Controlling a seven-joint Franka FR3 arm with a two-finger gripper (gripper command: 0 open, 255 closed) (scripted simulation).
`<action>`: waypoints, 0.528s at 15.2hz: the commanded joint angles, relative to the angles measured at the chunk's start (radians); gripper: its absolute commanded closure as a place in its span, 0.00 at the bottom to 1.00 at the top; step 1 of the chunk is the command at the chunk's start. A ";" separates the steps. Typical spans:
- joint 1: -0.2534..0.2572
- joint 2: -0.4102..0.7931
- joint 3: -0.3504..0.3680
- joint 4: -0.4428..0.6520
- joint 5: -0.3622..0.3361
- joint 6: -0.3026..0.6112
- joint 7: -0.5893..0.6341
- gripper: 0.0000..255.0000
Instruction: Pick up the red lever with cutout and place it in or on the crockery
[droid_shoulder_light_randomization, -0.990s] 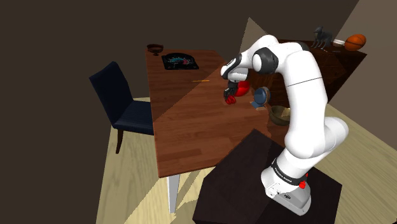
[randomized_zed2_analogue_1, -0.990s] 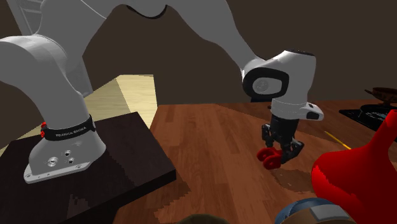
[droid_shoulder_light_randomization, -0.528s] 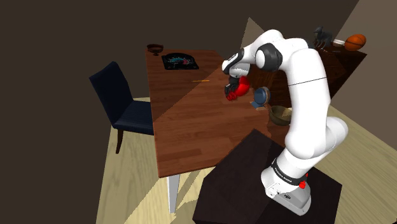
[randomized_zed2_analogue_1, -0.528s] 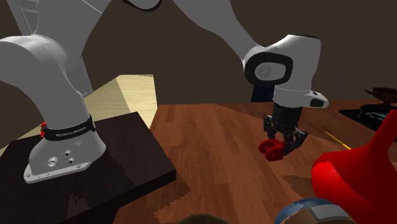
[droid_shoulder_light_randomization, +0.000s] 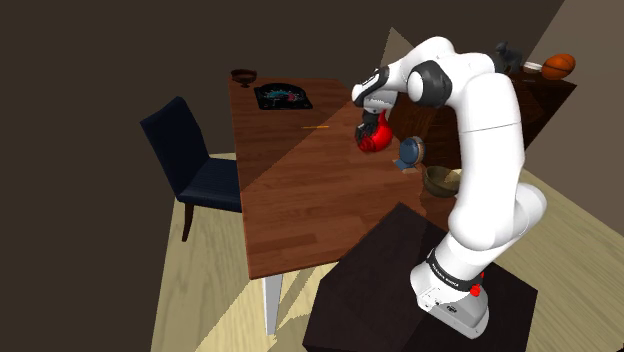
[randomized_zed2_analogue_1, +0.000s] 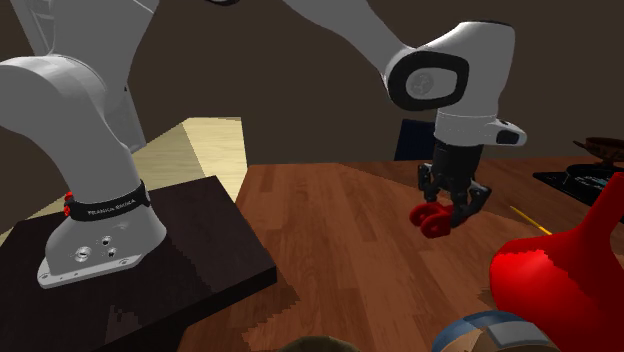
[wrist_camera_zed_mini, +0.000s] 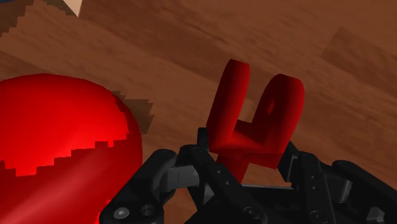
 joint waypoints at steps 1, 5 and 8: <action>0.003 -0.015 -0.005 0.004 -0.007 -0.019 0.004 1.00; 0.009 -0.047 -0.015 0.010 -0.020 -0.056 0.012 1.00; 0.014 -0.069 -0.022 0.017 -0.030 -0.084 0.018 1.00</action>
